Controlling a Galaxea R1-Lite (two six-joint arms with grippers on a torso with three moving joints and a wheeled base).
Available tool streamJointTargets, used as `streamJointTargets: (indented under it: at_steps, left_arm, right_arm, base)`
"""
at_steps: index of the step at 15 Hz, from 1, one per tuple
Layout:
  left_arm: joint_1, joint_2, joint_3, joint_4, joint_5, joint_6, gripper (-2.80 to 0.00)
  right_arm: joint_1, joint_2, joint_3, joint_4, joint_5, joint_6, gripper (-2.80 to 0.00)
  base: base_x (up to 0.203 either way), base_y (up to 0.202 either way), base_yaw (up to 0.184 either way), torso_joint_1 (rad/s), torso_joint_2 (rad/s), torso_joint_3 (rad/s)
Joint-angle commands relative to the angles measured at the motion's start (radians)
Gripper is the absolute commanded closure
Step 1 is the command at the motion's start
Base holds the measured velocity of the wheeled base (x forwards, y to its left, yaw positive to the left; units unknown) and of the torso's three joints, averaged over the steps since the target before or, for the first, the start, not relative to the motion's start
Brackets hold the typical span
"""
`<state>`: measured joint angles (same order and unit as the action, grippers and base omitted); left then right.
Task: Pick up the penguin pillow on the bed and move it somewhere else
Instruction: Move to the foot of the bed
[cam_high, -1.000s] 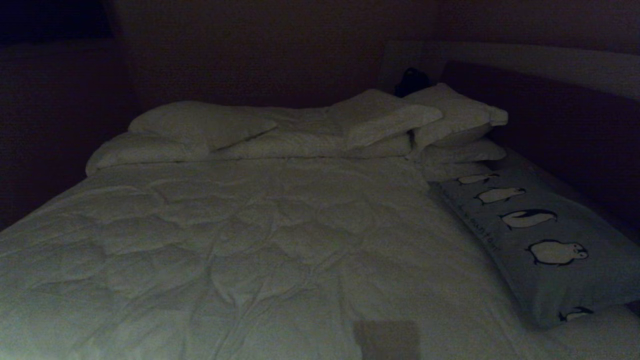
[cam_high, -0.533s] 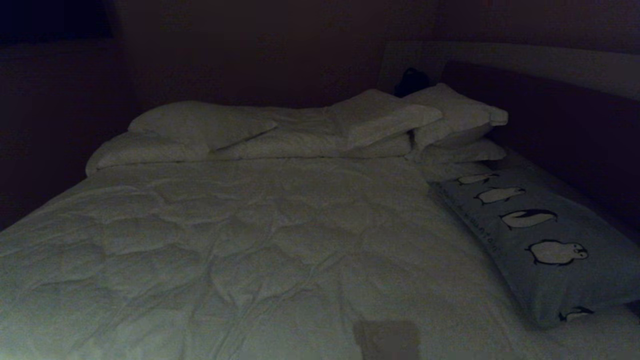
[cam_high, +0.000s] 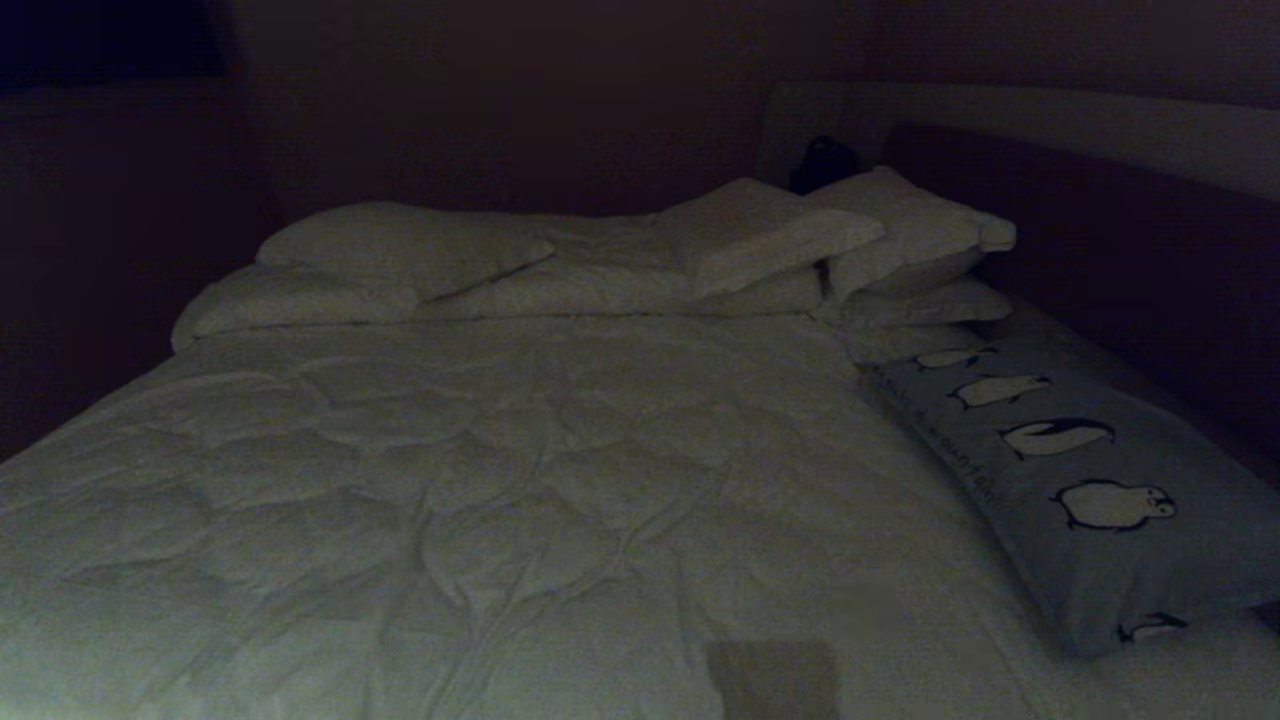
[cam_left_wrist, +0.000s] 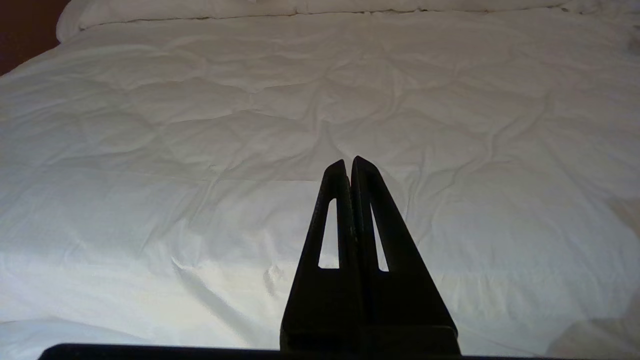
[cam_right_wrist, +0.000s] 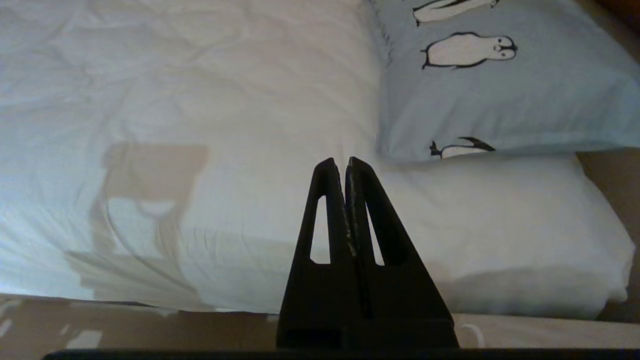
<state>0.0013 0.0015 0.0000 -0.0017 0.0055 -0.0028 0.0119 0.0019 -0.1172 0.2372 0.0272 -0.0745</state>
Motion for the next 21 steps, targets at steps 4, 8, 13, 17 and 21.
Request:
streamJointTargets:
  at_steps: [4, 8, 13, 17, 21]
  left_arm:
    - [0.000, 0.000, 0.000, 0.000, 0.001, 0.001, 0.00]
    - [0.000, 0.000, 0.000, 0.000, 0.001, 0.000, 0.00]
    - [0.000, 0.000, 0.000, 0.000, 0.001, 0.000, 0.00]
    - [0.000, 0.000, 0.000, 0.000, 0.001, 0.000, 0.00]
    - [0.000, 0.000, 0.000, 0.000, 0.001, 0.000, 0.00]
  right_arm:
    - [0.000, 0.000, 0.040, -0.044, -0.004, 0.016, 0.00]
    - [0.000, -0.002, 0.040, -0.044, -0.013, 0.036, 0.00]
    - [0.000, -0.002, 0.040, -0.045, -0.013, 0.036, 0.00]
    - [0.000, -0.002, 0.040, -0.045, -0.013, 0.038, 0.00]
    - [0.000, -0.002, 0.040, -0.044, -0.013, 0.038, 0.00]
  base:
    - [0.000, 0.000, 0.000, 0.000, 0.00, 0.000]
    - [0.000, 0.000, 0.000, 0.000, 0.00, 0.000]
    - [0.000, 0.000, 0.000, 0.000, 0.00, 0.000]
    - [0.000, 0.000, 0.000, 0.000, 0.00, 0.000]
    - [0.000, 0.000, 0.000, 0.000, 0.00, 0.000]
